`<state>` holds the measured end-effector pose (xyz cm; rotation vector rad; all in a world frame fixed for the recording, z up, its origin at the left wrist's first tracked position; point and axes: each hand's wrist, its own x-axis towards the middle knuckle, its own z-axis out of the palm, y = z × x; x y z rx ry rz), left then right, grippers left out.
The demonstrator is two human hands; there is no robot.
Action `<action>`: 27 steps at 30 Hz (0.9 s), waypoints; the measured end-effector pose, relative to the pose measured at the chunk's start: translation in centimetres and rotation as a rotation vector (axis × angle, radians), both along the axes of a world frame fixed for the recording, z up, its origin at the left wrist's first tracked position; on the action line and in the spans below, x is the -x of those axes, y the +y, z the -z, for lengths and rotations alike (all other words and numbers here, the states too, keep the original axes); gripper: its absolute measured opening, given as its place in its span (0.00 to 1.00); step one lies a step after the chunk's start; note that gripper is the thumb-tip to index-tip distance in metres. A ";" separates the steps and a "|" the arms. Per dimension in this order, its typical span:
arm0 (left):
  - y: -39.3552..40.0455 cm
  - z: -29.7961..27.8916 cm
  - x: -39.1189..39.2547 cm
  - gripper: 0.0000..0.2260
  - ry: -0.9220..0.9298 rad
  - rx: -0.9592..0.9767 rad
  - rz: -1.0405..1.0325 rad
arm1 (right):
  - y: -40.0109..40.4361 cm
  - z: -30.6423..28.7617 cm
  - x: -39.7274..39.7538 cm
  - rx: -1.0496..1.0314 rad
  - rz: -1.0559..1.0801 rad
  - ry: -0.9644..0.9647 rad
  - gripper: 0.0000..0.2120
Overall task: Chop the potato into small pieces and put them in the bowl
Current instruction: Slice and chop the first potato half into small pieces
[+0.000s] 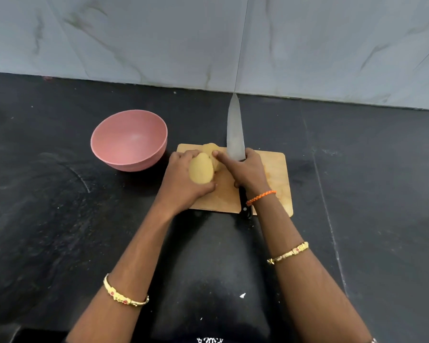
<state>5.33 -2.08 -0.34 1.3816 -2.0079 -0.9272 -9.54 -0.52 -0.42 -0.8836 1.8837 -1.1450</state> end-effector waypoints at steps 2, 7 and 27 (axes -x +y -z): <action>0.6 -0.2 0.9 0.34 0.026 0.025 0.011 | 1.6 -0.2 0.9 0.026 0.075 -0.127 0.19; 2.8 -0.3 4.9 0.34 0.051 0.254 0.072 | 5.4 0.0 3.3 0.084 0.277 -0.301 0.15; 3.1 2.1 7.3 0.09 0.344 0.300 0.317 | 7.7 -0.7 3.9 0.093 0.342 -0.509 0.15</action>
